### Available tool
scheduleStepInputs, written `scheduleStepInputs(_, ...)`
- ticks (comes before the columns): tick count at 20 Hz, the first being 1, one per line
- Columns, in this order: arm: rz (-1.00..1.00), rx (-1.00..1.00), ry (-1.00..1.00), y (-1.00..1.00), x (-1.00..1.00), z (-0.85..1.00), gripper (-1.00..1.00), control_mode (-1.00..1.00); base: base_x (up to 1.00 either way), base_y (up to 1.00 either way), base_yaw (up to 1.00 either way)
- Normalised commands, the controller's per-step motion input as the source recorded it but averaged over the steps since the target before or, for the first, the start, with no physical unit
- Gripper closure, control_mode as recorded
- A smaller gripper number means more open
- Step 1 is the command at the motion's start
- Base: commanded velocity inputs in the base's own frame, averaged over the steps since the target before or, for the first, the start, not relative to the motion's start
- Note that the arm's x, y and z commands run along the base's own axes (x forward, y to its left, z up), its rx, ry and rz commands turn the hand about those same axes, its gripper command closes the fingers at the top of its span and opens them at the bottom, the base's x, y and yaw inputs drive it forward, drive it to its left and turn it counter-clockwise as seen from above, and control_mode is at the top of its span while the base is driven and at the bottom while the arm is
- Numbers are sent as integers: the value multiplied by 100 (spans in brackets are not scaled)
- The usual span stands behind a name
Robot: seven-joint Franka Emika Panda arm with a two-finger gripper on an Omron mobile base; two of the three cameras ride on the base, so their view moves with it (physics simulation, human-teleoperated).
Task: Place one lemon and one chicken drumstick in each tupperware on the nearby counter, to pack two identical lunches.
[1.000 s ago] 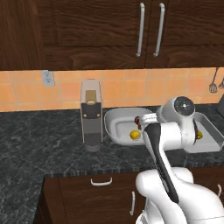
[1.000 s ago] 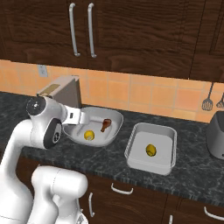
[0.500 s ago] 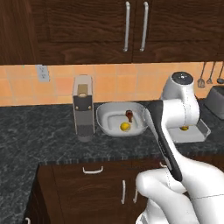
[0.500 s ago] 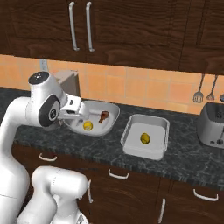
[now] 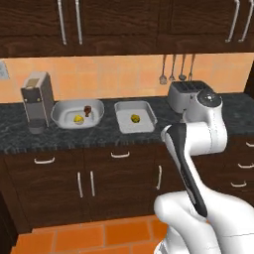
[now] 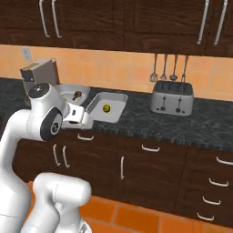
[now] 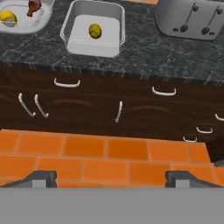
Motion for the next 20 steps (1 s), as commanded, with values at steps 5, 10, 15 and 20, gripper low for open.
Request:
scheduleStepInputs(5,0,0,0,0,0,0,-100,100,-100,-100,-14)
scheduleStepInputs(10,0,0,0,0,0,0,-100,100,-81,-100,-15)
scheduleStepInputs(15,0,0,0,0,0,0,-100,100,55,-97,-10)
scheduleStepInputs(20,0,0,0,0,0,0,-100,100,15,-92,-14)
